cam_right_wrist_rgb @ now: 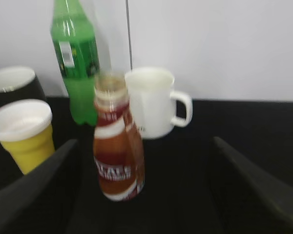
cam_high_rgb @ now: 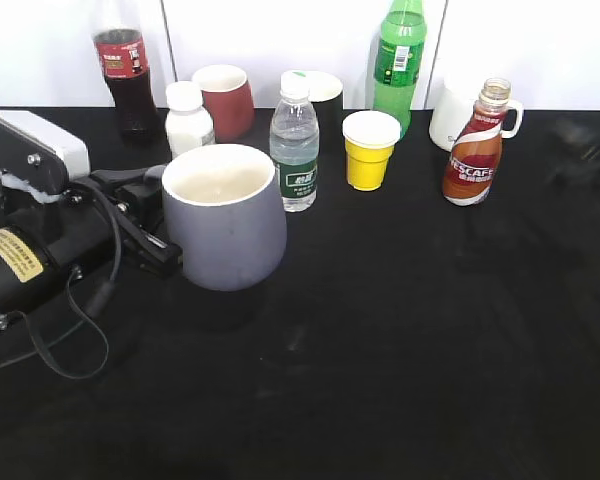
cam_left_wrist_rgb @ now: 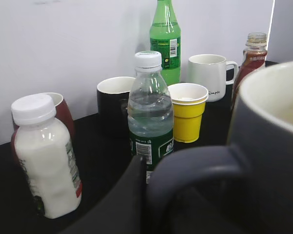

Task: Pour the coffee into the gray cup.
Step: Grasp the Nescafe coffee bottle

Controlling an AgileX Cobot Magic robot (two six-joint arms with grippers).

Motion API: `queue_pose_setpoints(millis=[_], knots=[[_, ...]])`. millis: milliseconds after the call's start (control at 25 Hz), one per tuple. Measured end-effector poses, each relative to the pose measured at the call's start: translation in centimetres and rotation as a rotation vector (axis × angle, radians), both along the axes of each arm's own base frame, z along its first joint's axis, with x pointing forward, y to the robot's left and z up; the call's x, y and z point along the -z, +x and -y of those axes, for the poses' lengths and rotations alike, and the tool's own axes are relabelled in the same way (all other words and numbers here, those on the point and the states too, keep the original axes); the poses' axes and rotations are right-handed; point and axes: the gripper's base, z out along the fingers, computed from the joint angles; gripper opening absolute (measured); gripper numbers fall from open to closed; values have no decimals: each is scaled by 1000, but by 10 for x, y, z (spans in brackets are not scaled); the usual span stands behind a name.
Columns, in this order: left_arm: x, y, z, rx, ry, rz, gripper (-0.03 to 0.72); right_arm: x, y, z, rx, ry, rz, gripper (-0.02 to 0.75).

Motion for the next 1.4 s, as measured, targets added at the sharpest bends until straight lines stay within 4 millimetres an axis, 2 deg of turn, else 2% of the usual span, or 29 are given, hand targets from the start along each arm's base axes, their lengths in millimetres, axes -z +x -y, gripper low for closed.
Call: queue_pose_setpoints(millis=[120, 240, 400, 600, 920, 1120, 1200, 1320, 1400], knots=[[0, 0, 0, -1, -1, 0, 47, 39, 22, -2, -9, -5, -56, 589], [-1, 0, 0, -1, -7, 9, 47, 64, 47, -11, -78, 9, -63, 661], [-2, 0, 0, 0, -13, 18, 47, 88, 73, -16, -111, 48, -77, 673], [-2, 0, 0, 0, -14, 19, 47, 103, 101, -21, -139, 44, -51, 673], [-2, 0, 0, 0, -14, 19, 47, 134, 135, -27, -161, 34, -48, 662], [-2, 0, 0, 0, -14, 19, 47, 140, 157, -32, -190, 17, -27, 645], [-2, 0, 0, 0, -14, 19, 47, 148, 162, -37, -209, 11, -32, 622], [-2, 0, 0, 0, -14, 19, 47, 148, 165, -38, -214, 9, -26, 529], [-2, 0, 0, 0, -14, 19, 47, 148, 165, -38, -213, 8, -25, 512]])
